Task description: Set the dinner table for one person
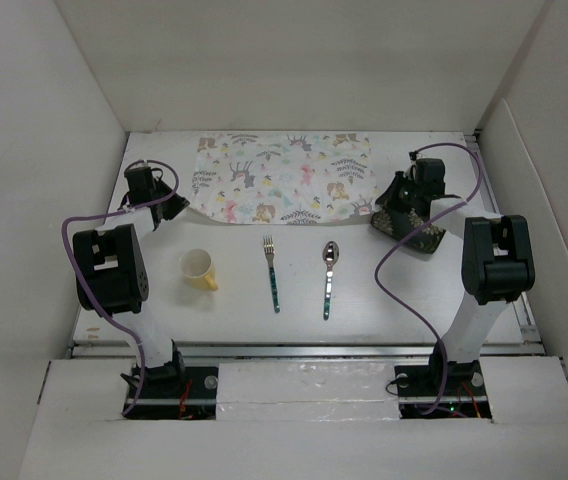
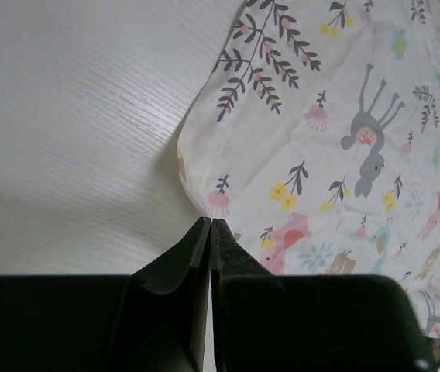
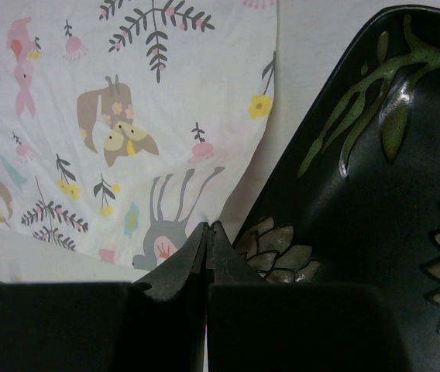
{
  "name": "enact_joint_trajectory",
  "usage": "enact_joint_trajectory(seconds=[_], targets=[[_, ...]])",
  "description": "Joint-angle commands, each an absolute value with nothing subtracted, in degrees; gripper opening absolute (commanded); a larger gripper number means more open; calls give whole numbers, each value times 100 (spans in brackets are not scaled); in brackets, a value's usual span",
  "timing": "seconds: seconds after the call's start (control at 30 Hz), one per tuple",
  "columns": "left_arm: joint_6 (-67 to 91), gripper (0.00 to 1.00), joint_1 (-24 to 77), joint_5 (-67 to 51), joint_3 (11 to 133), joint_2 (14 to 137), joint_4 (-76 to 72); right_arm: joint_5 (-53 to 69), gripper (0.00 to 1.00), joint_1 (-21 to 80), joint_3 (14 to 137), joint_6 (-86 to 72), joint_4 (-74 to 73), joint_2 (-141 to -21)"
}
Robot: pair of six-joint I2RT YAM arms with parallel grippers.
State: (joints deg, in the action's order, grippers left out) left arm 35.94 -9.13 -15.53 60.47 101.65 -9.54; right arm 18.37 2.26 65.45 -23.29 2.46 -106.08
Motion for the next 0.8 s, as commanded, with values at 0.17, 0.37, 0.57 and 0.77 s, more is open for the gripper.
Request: enact_joint_trajectory(seconds=[0.17,0.37,0.57,0.77], targets=[[3164,0,-940,-1257,6196,10213,-510,1591,0,62,6074,-2241,650,-10239],[3059,0,-888,-1081,6047,9897,-299,1503,0,9,5810,-2233,668,-10011],[2953,0,-817,-949,6003,9817,-62,1503,0,9,5625,-2215,703,-9940],[2927,0,-624,-633,5907,9598,123,1530,0,9,5731,-2136,598,-10046]])
